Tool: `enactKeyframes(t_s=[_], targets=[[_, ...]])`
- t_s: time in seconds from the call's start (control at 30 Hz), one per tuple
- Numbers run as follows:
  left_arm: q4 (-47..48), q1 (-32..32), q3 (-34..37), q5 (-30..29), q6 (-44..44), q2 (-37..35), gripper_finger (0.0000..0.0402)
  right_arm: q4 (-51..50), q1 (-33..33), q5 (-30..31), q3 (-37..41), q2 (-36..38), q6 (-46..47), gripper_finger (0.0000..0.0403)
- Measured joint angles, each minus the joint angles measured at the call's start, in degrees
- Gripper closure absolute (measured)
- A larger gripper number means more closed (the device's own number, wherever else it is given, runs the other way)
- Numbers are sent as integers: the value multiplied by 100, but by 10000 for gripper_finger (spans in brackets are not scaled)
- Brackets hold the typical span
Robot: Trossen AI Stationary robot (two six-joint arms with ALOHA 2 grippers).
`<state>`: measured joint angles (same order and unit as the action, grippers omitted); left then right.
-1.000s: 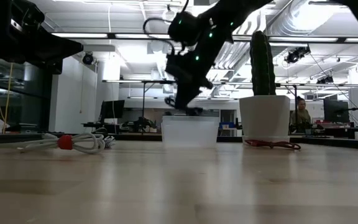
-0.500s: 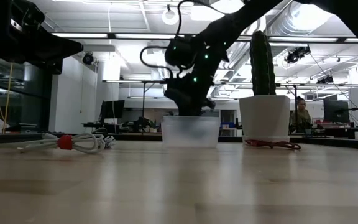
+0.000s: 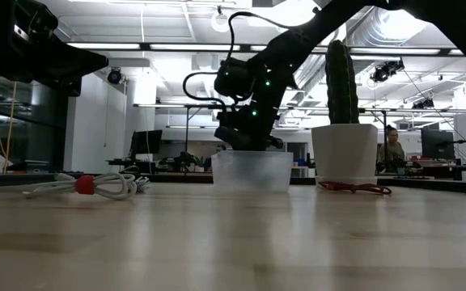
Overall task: Pick and place USB-C Cables
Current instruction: Put the black charger cable into the transparent bin, then put the black white charger cable into the transparent bin
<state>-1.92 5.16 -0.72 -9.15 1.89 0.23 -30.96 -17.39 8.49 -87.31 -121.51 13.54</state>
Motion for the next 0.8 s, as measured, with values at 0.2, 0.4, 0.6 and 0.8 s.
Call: enactKeyframes(t_s=[0.2, 0.4, 0.6, 0.8], targets=[[0, -1, -1, -2, 0, 0, 398, 34, 0, -52, 0, 0, 9, 331], [-2, 1, 1, -1, 1, 0, 398, 32, 0, -56, 2, 0, 151, 326], [-2, 1, -1, -2, 1, 0, 398, 33, 0, -11, 2, 0, 85, 270], [-2, 1, 1, -2, 0, 0, 398, -119, 0, -8, -116, -2, -99, 187]])
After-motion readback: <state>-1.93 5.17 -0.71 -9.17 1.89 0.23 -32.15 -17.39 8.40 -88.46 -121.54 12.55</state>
